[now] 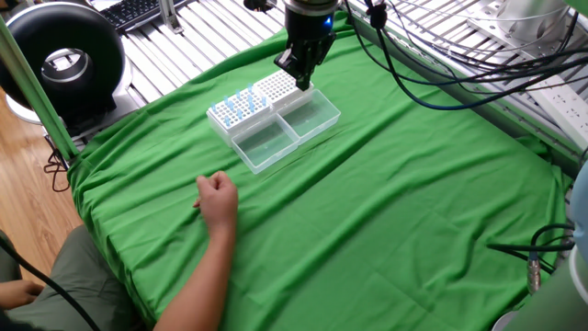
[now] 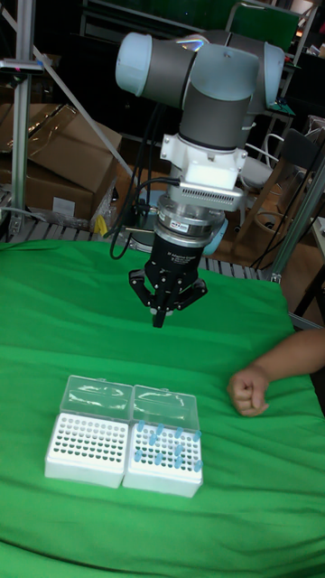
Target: Insert a medium pipette tip into the holder for medium pipette tips
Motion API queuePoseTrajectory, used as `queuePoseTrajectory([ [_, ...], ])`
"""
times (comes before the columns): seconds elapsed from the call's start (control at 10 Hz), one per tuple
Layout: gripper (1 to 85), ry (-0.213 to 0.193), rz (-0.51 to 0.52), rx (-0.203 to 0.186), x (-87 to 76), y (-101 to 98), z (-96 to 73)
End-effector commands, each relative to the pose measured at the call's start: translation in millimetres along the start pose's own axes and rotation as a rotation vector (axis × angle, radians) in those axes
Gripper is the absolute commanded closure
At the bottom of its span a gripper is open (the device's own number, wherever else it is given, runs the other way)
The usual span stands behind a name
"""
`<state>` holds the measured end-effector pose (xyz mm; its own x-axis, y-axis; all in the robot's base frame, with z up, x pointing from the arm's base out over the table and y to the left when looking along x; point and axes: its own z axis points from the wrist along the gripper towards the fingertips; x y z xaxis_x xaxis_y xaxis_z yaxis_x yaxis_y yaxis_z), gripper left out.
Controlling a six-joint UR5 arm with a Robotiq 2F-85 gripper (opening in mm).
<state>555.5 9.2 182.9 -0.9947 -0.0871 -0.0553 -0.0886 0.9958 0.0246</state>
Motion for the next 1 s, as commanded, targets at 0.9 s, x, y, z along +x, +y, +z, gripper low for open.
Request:
queuePoseTrajectory([
  [0.9,53.0,0.02,-0.116,-0.041,-9.0,13.6,16.6],
])
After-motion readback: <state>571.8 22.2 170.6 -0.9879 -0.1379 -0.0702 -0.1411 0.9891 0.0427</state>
